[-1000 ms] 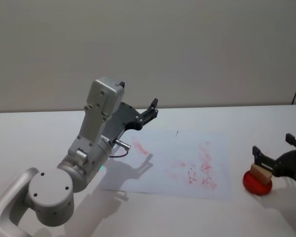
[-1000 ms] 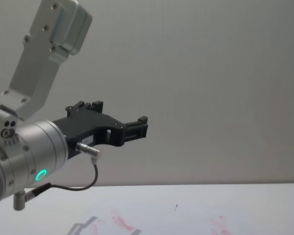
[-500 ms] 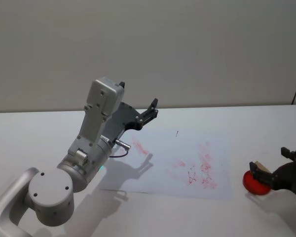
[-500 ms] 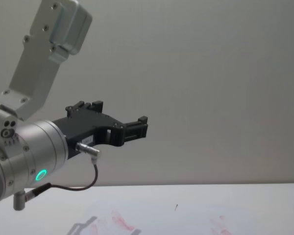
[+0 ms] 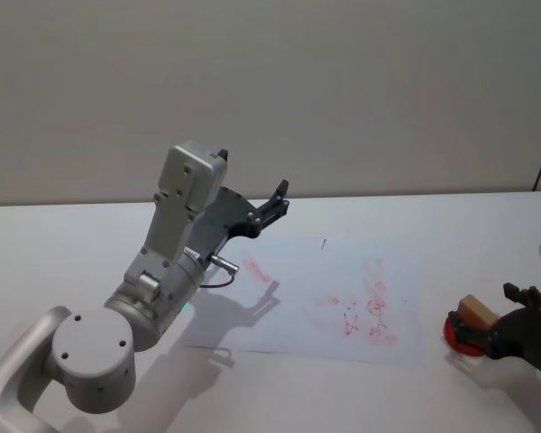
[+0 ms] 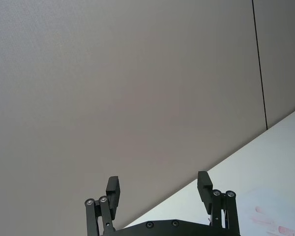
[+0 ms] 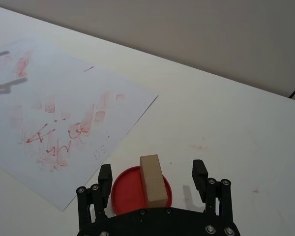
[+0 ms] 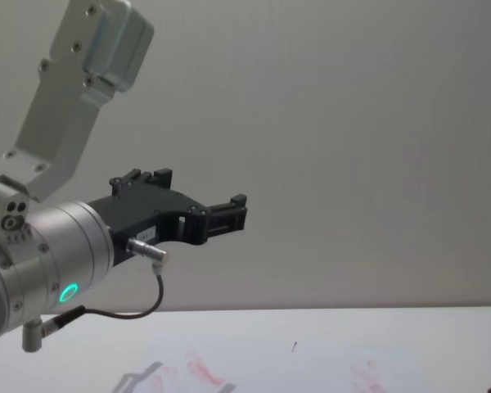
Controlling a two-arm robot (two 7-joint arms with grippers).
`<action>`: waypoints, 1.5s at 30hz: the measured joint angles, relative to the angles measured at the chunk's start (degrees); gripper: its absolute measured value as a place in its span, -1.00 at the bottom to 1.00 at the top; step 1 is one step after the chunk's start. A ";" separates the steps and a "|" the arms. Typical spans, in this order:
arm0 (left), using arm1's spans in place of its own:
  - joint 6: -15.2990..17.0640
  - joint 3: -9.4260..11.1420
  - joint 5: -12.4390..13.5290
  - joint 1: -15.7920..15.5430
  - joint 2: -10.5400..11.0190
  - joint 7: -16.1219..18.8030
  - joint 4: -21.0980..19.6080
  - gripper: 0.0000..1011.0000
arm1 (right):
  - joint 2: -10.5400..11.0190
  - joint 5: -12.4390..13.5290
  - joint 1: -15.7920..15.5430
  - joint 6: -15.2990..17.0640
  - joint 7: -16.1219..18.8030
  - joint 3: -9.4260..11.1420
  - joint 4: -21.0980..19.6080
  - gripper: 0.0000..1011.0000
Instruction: Use the one hand to pick up the stamp and affix it onto the A4 paper.
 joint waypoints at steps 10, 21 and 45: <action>0.00 0.00 0.00 0.00 0.00 0.00 0.00 0.98 | -1.04 -1.46 1.50 0.92 0.97 -0.64 1.95 0.98; 0.00 0.00 0.00 0.00 0.00 0.00 0.00 0.98 | -1.57 -2.22 2.32 1.30 1.52 -0.94 3.02 0.50; 0.00 0.00 0.00 0.00 0.00 0.00 0.00 0.98 | -1.86 -2.65 2.77 1.50 1.82 -1.11 3.63 -0.57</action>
